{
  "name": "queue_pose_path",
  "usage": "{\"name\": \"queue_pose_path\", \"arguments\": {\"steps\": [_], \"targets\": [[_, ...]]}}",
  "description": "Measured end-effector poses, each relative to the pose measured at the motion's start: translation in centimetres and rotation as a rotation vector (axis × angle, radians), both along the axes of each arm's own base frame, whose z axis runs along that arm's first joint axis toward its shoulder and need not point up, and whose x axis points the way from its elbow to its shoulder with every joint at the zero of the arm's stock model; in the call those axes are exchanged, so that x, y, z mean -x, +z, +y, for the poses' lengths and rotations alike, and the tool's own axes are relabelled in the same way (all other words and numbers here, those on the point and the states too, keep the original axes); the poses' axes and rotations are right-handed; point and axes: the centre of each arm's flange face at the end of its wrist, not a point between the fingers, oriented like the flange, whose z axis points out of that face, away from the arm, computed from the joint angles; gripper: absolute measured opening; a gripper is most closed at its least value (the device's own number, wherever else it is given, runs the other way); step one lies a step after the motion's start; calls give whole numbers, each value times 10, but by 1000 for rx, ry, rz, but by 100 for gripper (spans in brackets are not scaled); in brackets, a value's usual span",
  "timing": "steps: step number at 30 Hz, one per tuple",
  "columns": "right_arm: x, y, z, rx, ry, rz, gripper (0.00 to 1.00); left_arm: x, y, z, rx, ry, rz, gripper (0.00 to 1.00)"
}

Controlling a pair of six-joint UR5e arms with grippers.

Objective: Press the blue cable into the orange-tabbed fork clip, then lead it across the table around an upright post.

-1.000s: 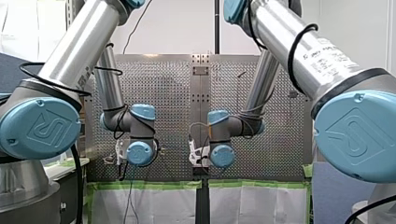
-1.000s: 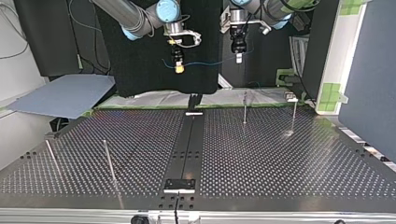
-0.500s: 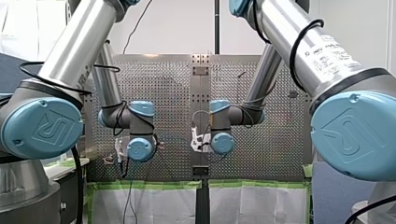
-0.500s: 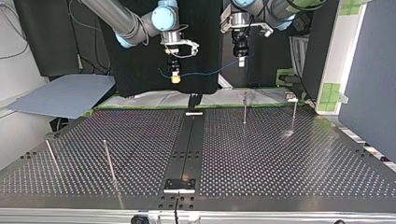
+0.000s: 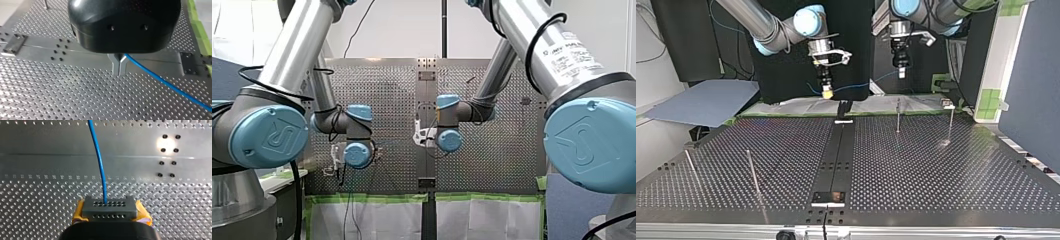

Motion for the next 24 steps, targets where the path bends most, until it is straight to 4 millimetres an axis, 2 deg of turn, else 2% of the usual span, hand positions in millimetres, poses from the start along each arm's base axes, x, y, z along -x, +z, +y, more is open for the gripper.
{"name": "queue_pose_path", "arguments": {"steps": [8,19,24], "targets": [[-8,-26,-6,-20,15,19,0,-10,-14,14,-22,0,35,0],[-23,-63,-15,-44,41,42,0,-27,-45,38,-18,0,65,0],[-25,-83,-15,-65,49,57,0,-35,-49,50,9,2,72,0]]}}
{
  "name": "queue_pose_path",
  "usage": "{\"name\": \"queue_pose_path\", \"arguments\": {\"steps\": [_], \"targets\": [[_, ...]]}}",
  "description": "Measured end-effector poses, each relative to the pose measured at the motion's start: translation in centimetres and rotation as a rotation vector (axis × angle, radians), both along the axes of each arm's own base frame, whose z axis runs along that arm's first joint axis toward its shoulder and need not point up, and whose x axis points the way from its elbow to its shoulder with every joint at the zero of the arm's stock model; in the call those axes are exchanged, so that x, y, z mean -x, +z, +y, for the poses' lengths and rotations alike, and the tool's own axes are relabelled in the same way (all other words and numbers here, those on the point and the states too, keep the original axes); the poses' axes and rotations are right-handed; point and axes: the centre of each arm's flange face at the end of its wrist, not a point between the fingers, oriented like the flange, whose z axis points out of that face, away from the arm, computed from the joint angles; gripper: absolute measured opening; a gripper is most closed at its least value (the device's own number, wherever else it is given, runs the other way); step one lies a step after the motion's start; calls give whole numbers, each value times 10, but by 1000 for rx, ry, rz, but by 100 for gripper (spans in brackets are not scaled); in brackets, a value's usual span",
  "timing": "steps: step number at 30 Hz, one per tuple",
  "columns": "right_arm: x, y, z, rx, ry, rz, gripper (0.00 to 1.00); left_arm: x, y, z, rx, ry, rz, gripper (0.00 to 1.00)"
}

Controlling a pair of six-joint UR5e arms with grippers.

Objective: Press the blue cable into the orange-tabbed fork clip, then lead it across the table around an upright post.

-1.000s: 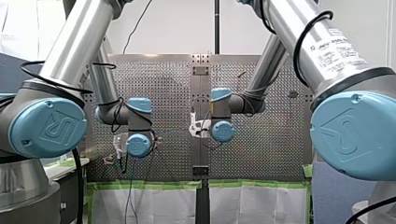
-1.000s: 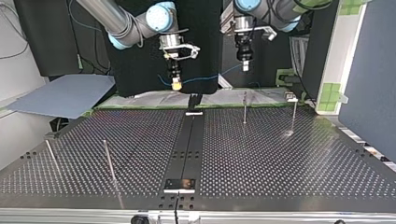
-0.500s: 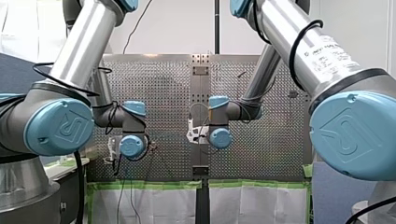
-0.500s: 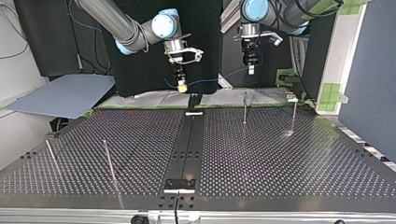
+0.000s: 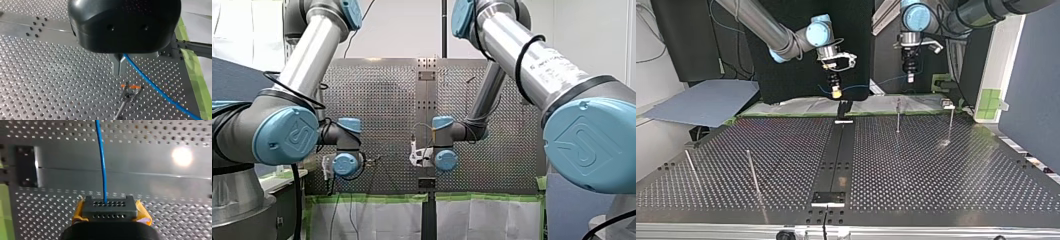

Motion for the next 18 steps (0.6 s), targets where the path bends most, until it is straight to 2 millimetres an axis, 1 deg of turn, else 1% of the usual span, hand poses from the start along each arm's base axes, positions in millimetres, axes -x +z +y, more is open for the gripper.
{"name": "queue_pose_path", "arguments": {"steps": [2,7,13,18], "targets": [[-3,-6,-2,-5,7,-1,0,-2,-2,4,10,1,4,0],[-12,-22,-11,-12,16,-1,0,-8,-13,15,24,3,31,0],[-18,-40,-20,-29,16,13,0,-29,-27,28,42,6,38,0],[-21,-56,-29,-45,15,27,0,-42,-42,42,54,24,62,0]]}}
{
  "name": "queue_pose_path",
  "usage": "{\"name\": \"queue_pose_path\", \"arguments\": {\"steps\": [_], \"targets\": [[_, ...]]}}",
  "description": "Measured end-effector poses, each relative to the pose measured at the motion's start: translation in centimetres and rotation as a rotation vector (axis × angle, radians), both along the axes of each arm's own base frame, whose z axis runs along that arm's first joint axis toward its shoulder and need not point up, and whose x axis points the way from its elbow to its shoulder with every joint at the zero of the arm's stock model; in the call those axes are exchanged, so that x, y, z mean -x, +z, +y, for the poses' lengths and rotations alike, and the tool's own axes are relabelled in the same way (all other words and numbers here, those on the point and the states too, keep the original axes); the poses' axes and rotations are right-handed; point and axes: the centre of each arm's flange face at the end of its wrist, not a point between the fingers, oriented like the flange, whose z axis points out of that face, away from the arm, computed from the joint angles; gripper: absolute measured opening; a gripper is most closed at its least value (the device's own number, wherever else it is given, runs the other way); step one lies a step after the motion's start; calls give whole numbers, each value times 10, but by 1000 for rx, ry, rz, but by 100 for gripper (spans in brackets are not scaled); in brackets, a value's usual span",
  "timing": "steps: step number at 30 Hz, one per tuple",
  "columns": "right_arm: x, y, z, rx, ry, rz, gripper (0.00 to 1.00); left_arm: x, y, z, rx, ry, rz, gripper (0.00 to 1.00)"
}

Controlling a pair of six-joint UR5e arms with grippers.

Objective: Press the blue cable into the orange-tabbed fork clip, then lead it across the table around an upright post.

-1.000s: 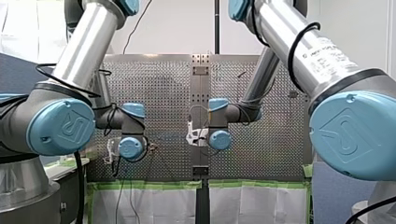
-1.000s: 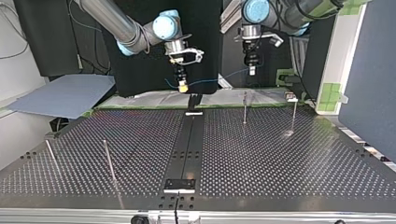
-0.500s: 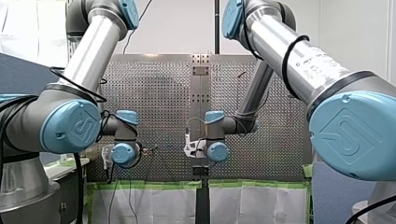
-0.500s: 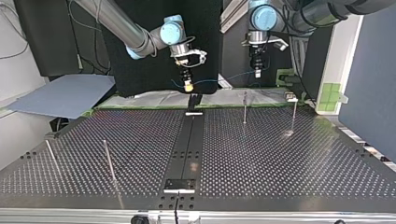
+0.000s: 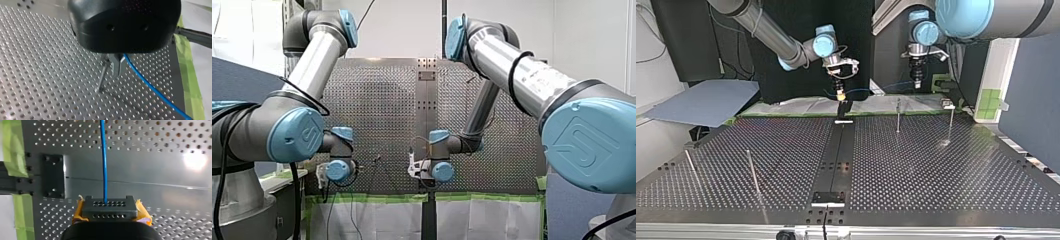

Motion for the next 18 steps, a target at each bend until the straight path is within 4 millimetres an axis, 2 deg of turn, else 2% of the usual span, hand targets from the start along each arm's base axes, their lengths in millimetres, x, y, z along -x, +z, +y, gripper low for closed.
{"name": "queue_pose_path", "arguments": {"steps": [8,14,18], "targets": [[-7,-26,-14,-22,-2,21,0,-16,-21,5,31,-4,49,0],[-18,-21,-28,-1,5,1,0,-28,-38,7,38,-11,77,0],[-22,-18,-33,8,22,-4,0,-45,-44,11,49,-3,57,0]]}}
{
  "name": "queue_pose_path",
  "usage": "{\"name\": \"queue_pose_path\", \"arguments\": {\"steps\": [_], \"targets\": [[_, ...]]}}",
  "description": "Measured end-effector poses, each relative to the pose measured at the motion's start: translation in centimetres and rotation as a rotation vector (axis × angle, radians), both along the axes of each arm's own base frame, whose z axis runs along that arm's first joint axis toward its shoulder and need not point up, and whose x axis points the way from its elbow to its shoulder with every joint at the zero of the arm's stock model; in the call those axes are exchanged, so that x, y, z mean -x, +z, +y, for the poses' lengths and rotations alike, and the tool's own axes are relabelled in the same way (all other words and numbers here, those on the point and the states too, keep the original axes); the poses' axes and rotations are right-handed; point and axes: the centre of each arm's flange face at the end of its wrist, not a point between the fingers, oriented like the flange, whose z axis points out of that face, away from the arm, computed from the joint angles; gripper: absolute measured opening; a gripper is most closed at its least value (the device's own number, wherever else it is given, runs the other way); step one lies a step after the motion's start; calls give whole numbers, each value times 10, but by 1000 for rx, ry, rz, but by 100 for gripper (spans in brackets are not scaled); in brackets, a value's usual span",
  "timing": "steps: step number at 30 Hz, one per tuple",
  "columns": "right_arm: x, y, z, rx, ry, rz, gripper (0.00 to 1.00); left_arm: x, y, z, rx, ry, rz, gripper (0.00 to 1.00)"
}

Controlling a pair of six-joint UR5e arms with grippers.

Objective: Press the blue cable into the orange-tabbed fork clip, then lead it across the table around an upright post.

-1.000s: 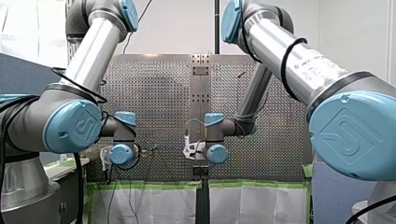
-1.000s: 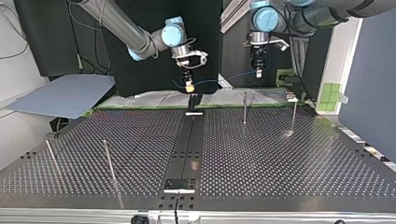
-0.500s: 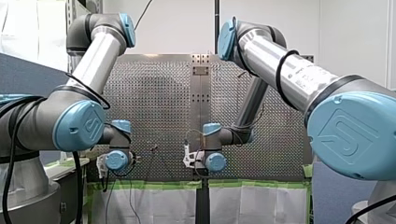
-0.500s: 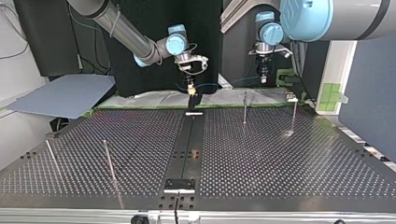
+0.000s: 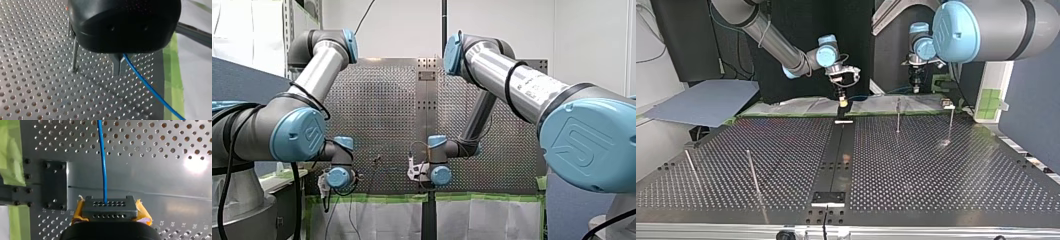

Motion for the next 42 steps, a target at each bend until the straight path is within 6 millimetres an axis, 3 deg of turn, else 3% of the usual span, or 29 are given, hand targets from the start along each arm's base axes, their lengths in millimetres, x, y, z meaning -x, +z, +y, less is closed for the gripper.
{"name": "queue_pose_path", "arguments": {"steps": [8,15,30,42], "targets": [[1,-1,-8,5,14,-3,0,-35,6,10,9,22,-41,0],[1,-15,-12,-11,13,19,0,-56,12,17,11,35,-61,0],[2,-14,-20,-9,7,24,0,-60,12,27,-8,44,-51,0],[1,-10,-24,-18,4,86,0,-54,10,20,-84,12,0,0]]}}
